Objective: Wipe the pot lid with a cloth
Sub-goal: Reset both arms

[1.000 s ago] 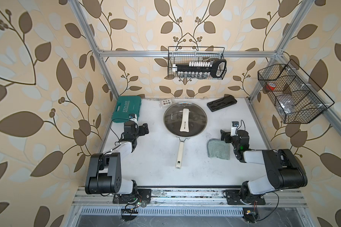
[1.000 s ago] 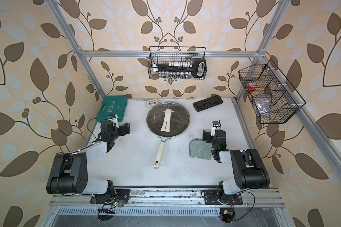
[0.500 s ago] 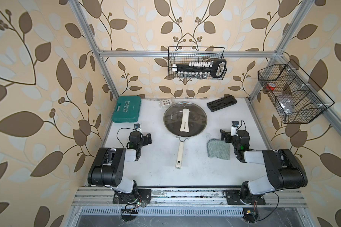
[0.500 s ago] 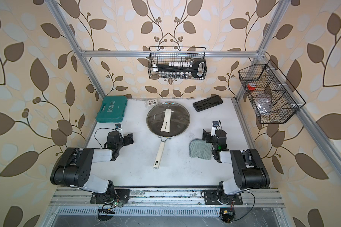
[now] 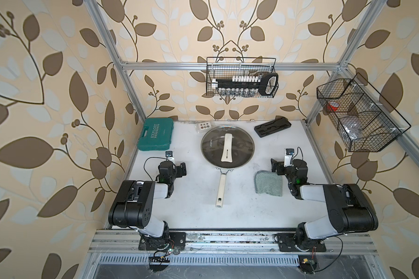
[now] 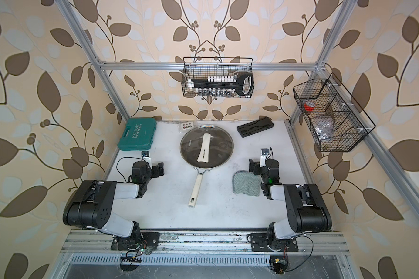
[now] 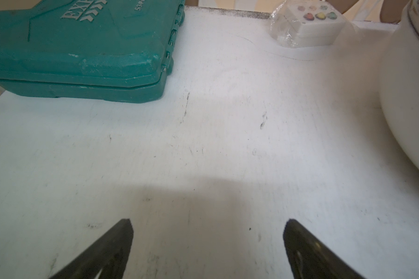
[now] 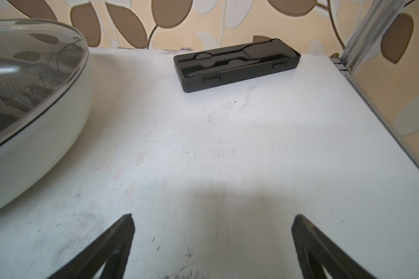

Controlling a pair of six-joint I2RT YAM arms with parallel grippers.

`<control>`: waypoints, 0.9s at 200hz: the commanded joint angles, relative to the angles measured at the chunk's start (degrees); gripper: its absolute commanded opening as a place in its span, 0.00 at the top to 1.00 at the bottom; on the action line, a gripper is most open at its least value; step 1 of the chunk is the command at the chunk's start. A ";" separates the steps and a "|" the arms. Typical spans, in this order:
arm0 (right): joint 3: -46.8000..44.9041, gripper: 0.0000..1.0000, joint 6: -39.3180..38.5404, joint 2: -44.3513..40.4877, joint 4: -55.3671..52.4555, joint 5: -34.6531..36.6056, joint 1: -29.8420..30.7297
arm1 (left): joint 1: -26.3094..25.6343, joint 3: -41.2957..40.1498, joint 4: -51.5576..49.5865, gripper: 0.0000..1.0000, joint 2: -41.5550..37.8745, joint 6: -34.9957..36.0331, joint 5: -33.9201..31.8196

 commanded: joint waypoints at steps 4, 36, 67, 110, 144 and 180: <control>1.72 0.01 -1.65 -2.38 -2.89 -4.33 -0.19 | -0.25 0.83 1.85 0.01 -1.28 0.65 -0.73; 0.72 0.01 0.26 -1.10 0.44 -1.44 -0.67 | -0.23 0.83 1.85 0.01 -1.32 0.65 -0.78; -0.95 0.01 1.49 2.14 6.84 1.39 -0.71 | -0.25 0.83 1.78 0.01 -1.37 0.65 -0.73; 0.68 0.01 0.87 1.02 1.14 0.44 -0.54 | -0.24 0.83 1.77 0.01 -1.36 0.65 -0.74; 0.53 0.01 0.50 2.46 3.85 -0.67 -0.54 | -0.24 0.90 1.76 0.01 -1.33 0.76 -0.82; 1.14 0.01 0.60 2.41 2.23 -1.13 -0.72 | -0.21 0.94 1.76 0.01 -1.29 0.74 -0.84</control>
